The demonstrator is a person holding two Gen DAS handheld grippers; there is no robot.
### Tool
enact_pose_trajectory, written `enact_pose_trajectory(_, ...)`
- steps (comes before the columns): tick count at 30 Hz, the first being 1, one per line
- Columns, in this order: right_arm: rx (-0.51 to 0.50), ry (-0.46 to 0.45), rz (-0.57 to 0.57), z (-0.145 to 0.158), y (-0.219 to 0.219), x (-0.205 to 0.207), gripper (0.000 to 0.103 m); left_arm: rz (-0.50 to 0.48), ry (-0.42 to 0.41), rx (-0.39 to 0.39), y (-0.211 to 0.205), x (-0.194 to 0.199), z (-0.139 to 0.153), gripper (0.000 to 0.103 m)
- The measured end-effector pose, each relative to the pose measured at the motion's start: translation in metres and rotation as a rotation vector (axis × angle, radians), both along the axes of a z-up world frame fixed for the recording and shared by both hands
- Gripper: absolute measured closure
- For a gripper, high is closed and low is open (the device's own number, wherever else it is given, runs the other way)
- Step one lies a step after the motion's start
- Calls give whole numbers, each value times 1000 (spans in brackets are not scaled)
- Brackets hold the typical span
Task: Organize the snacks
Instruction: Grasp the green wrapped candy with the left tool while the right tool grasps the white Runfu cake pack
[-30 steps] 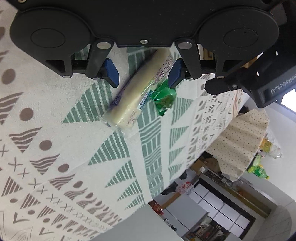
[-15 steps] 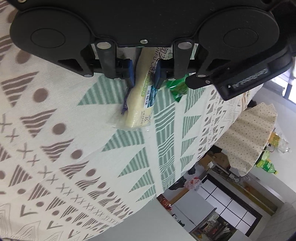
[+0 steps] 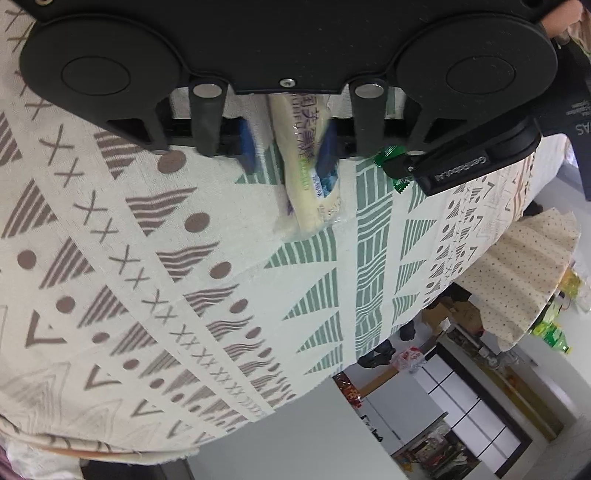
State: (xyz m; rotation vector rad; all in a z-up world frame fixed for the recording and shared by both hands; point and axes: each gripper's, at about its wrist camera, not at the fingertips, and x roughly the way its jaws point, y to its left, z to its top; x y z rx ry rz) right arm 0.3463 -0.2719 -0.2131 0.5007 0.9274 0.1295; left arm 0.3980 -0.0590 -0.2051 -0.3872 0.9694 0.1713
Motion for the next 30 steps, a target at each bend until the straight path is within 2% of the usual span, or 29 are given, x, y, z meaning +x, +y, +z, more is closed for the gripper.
enact_pose_trajectory(1,-7,-10,7,1,2,0,49,1,-2,-6,0,1,0,29)
enact_pose_trajectory(4,-43,-30,40,2,10,0,47,-8,-17,-15,-3,3,0,29)
enact_pose_trajectory(9,-82,2,94,-10,21,2,46,2,10,-1,-2,1,-3,71)
enact_pose_trajectory(11,-114,-9,110,-9,26,0,47,7,18,-14,1,-2,-2,73)
enact_pose_trajectory(13,-145,-3,122,-8,29,0,58,-1,22,-4,1,-6,0,75)
enact_pose_trajectory(16,-151,4,134,-8,29,-3,67,-3,30,-1,2,-15,2,76)
enact_pose_trajectory(23,-161,9,134,-4,24,-14,71,-4,30,0,4,-40,13,77)
enact_pose_trajectory(30,-132,5,108,9,17,-33,74,-12,-22,-9,6,-63,41,77)
